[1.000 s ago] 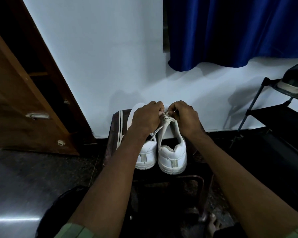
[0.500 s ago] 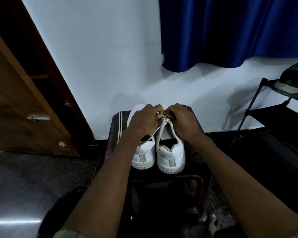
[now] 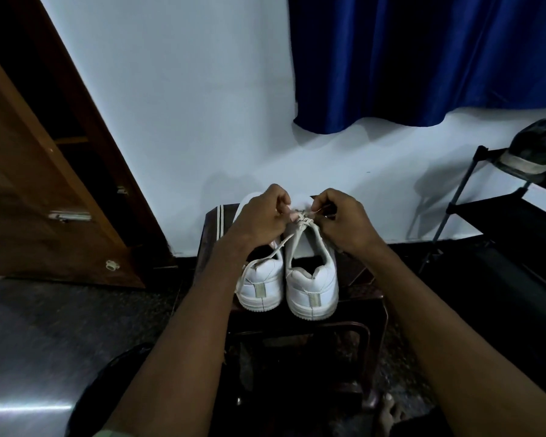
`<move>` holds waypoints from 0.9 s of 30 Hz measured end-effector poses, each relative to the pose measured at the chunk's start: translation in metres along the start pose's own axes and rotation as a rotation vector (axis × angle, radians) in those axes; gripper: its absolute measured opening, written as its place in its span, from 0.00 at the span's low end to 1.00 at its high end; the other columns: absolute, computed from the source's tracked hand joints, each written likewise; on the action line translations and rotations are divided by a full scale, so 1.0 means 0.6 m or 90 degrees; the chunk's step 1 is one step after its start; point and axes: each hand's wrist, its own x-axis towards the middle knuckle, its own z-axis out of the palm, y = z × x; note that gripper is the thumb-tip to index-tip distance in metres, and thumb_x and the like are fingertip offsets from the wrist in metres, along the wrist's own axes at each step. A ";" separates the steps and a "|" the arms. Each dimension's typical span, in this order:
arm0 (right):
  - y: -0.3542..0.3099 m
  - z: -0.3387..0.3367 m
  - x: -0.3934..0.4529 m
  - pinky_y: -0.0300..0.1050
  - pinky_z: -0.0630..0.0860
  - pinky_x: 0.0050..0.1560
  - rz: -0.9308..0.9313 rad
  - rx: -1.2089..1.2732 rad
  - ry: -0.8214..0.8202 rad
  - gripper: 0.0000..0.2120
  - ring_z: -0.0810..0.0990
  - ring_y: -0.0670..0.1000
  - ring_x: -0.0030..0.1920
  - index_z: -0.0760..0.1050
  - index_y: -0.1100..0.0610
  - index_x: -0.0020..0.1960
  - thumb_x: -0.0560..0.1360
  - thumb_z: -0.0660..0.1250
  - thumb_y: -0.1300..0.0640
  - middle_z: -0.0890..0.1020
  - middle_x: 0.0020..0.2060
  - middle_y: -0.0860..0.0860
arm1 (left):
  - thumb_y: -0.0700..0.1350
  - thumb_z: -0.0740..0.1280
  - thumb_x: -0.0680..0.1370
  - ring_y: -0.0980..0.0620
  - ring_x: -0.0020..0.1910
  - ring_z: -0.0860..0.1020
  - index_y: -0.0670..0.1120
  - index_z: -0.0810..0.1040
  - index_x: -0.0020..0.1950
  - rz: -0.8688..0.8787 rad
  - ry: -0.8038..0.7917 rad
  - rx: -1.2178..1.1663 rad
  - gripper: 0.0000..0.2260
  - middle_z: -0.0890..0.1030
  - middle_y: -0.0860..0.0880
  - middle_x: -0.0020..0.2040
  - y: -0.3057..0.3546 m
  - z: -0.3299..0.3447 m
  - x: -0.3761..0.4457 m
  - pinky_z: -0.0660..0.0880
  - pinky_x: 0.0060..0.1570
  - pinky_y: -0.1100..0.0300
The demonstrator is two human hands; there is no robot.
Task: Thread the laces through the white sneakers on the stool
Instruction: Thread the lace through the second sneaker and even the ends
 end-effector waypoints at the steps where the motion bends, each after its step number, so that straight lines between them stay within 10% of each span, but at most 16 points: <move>1: -0.001 -0.004 -0.001 0.31 0.72 0.41 -0.009 -0.004 -0.012 0.06 0.80 0.37 0.37 0.82 0.56 0.44 0.74 0.76 0.66 0.85 0.40 0.46 | 0.46 0.75 0.79 0.55 0.43 0.84 0.52 0.78 0.50 0.010 -0.015 0.004 0.06 0.85 0.55 0.46 0.000 -0.005 -0.001 0.76 0.46 0.61; 13: 0.002 0.013 -0.009 0.44 0.73 0.44 -0.112 -0.131 0.001 0.08 0.77 0.46 0.42 0.78 0.52 0.43 0.75 0.68 0.65 0.79 0.38 0.42 | 0.47 0.69 0.79 0.48 0.48 0.80 0.57 0.77 0.44 0.050 -0.004 0.130 0.07 0.81 0.52 0.45 0.010 0.015 -0.013 0.76 0.52 0.49; 16: -0.001 0.019 -0.010 0.40 0.62 0.37 -0.072 -0.123 -0.004 0.07 0.69 0.44 0.40 0.74 0.58 0.49 0.79 0.62 0.68 0.78 0.41 0.47 | 0.46 0.64 0.82 0.41 0.52 0.79 0.50 0.77 0.54 0.054 0.009 0.185 0.03 0.83 0.48 0.51 0.011 0.019 -0.012 0.75 0.51 0.48; 21: 0.003 -0.005 -0.005 0.37 0.76 0.47 -0.076 -0.035 -0.041 0.04 0.81 0.49 0.42 0.80 0.56 0.47 0.76 0.71 0.64 0.85 0.41 0.48 | 0.50 0.68 0.81 0.49 0.49 0.82 0.54 0.77 0.50 0.042 -0.034 0.067 0.02 0.85 0.52 0.49 0.005 0.002 -0.012 0.76 0.51 0.51; 27: -0.002 0.001 -0.013 0.28 0.71 0.45 -0.057 -0.071 -0.001 0.06 0.80 0.45 0.42 0.81 0.53 0.43 0.75 0.72 0.64 0.85 0.42 0.47 | 0.48 0.69 0.81 0.48 0.48 0.81 0.50 0.82 0.50 0.029 0.027 0.117 0.03 0.85 0.50 0.47 0.013 0.012 -0.014 0.73 0.47 0.55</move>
